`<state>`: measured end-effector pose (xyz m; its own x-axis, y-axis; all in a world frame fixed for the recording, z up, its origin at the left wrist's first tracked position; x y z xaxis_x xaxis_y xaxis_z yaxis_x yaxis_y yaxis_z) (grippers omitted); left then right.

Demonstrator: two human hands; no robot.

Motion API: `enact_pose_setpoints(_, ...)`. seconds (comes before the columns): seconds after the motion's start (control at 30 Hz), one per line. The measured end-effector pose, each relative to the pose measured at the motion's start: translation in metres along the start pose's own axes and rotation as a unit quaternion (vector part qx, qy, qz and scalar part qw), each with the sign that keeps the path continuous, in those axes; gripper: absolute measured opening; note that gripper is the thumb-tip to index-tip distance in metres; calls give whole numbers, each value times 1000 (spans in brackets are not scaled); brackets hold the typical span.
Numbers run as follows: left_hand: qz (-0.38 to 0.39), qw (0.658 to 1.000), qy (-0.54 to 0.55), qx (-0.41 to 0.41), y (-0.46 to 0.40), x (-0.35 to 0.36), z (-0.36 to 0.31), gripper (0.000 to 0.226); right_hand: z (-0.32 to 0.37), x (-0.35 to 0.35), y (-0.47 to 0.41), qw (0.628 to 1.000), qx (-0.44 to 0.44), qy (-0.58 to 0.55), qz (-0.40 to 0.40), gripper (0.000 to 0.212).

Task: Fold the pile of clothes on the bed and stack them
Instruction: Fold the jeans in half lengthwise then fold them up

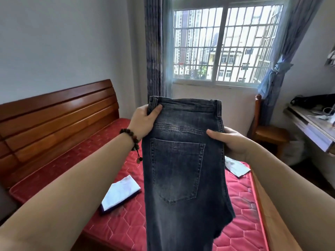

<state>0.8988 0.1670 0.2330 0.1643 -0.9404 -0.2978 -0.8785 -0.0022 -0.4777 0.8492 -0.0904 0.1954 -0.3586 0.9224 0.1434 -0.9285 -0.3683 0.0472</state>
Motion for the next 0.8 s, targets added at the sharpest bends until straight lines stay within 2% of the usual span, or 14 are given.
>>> enact_pose_setpoints(0.13, 21, 997, 54, -52, -6, 33, 53, 13, -34, -32, -31, 992, -27, 23, -119, 34)
enact_pose_setpoints(0.23, 34, 993, 73, -81, -19, 59, 94, 8, -65, -56, -61, 983, -32, 50, -177, 22)
enact_pose_setpoints(0.33, 41, 993, 65, -95, -40, 83, 137, 6, -92, -79, -94, 969, -28, 72, -235, 19)
enact_pose_setpoints(0.47, 50, 994, 27, -94, -73, 116, 200, 18, -126, -110, -148, 941, -25, 145, -303, 20)
enact_pose_setpoints(0.63, 12, 993, -92, -70, -120, 154, 285, 39, -152, -136, -226, 871, -61, 288, -394, 16)
enact_pose_setpoints(0.8, -16, 992, -116, -57, -169, 196, 372, 40, -195, -175, -306, 811, -59, 356, -461, 28)
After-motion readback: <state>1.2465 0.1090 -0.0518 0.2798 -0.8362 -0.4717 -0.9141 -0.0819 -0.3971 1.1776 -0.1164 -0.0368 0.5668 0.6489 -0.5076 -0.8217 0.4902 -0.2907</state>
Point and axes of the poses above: each hand's wrist, its own y-axis away from the middle knuckle, its own x-axis out of the palm, z = x × y, the point moved 4 cm from there along -y, towards the middle knuckle, and after that the axes turned 2 degrees about x, right-handed, at the moved point
